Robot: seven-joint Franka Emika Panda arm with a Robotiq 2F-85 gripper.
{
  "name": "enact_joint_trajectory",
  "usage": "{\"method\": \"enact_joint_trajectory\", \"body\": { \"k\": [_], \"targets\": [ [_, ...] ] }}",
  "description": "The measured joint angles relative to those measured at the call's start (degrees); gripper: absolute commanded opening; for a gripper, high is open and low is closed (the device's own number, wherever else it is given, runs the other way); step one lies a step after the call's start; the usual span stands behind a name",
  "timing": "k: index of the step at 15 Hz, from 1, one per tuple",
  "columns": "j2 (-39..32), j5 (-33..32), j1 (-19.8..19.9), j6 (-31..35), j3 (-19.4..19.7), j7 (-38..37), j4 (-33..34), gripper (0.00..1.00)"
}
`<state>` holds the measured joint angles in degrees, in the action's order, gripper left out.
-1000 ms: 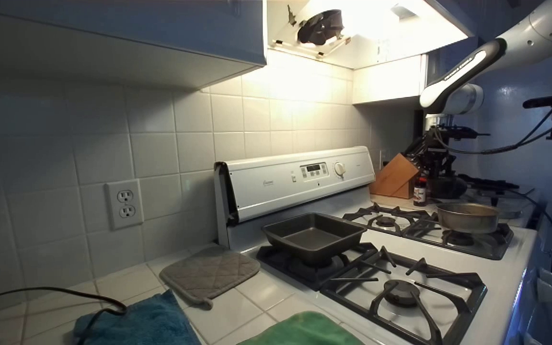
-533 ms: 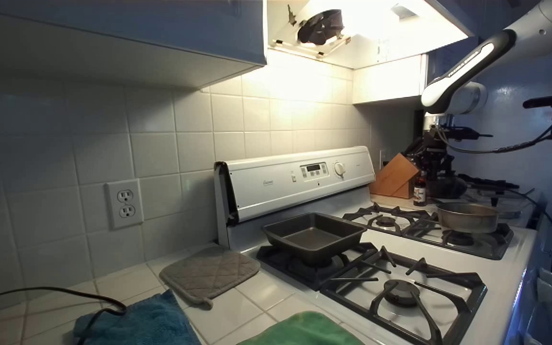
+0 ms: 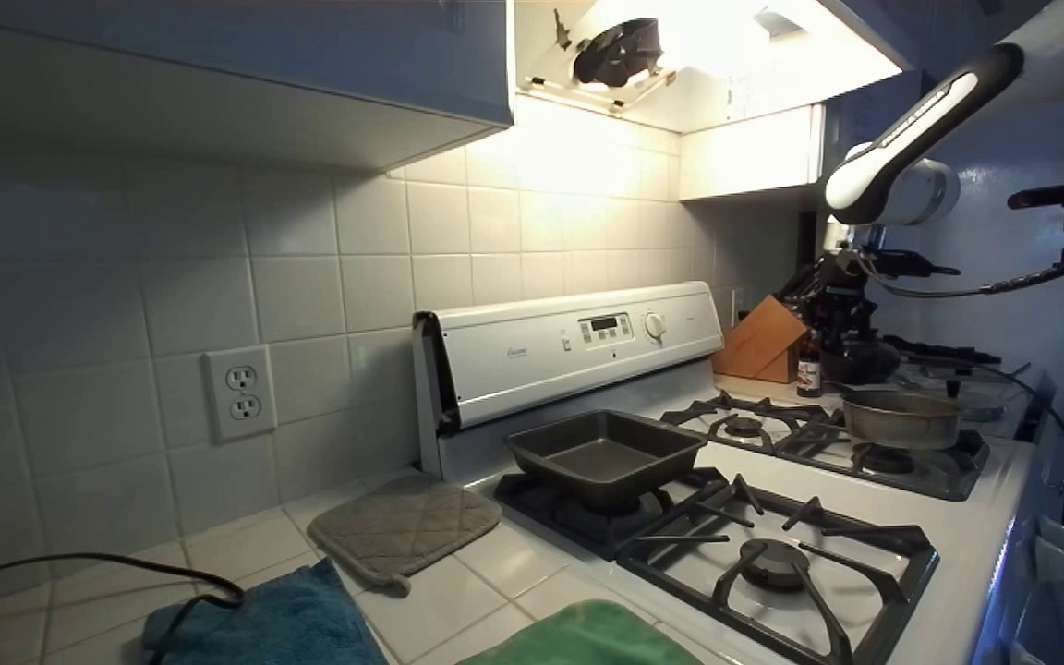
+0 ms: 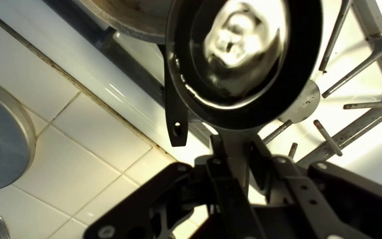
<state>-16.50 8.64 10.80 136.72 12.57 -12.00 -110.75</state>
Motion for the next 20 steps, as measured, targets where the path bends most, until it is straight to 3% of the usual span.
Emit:
{"method": "enact_joint_trajectory", "body": {
  "k": [14, 20],
  "targets": [
    [11.75, 0.34, 0.03, 15.8, -1.1, 8.95, -15.57, 0.06],
    [14.28, 4.08, 0.03, 22.44, -1.51, 14.14, -20.15, 0.06]
  ]
}}
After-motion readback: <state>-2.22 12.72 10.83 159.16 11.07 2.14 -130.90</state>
